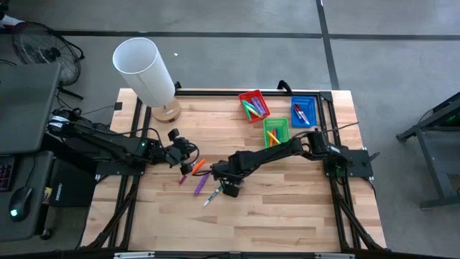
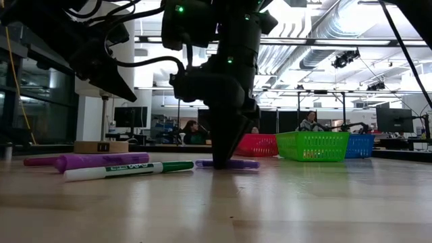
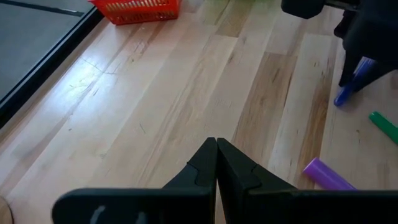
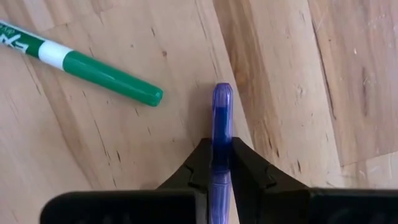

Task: Pick & Place Markers
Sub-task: Put the purple pen in the green bin

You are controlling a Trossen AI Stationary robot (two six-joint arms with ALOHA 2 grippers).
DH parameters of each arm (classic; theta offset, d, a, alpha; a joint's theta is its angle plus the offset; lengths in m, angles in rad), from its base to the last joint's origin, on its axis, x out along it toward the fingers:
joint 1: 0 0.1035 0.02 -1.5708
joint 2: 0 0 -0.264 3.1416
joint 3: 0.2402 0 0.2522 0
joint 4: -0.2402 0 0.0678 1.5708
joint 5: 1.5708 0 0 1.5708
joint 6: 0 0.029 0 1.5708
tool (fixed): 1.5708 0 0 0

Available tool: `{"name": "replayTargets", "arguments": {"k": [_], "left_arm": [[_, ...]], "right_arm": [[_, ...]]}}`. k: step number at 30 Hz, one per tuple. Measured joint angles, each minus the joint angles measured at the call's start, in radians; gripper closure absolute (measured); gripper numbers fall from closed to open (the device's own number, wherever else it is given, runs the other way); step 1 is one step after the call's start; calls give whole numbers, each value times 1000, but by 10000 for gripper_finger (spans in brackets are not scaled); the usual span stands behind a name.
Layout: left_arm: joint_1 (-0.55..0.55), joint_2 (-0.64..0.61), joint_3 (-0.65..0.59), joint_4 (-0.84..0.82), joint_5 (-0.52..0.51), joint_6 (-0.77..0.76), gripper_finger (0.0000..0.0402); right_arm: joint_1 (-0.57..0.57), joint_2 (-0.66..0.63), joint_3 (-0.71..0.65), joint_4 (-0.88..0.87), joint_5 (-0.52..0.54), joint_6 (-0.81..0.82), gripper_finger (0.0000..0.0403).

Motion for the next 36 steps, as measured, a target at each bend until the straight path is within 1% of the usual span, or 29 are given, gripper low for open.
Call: {"name": "replayTargets", "arguments": {"k": [7,9,19,25,36], "left_arm": [[0,0,0,-4,3,0,401],[0,0,1,-5,3,0,401],[0,0,1,-13,22,-4,401],[0,0,1,-30,22,-16,401],[0,0,1,-56,29,-21,401]], "right_arm": [[1,-48,-7,-22,30,-49,378],[0,-67,-11,-55,45,-54,378],[-38,-193,-9,-252,218,-68,378],[-90,-250,-7,-404,313,-47,378],[-234,-272,-6,-539,404,-73,378]]}}
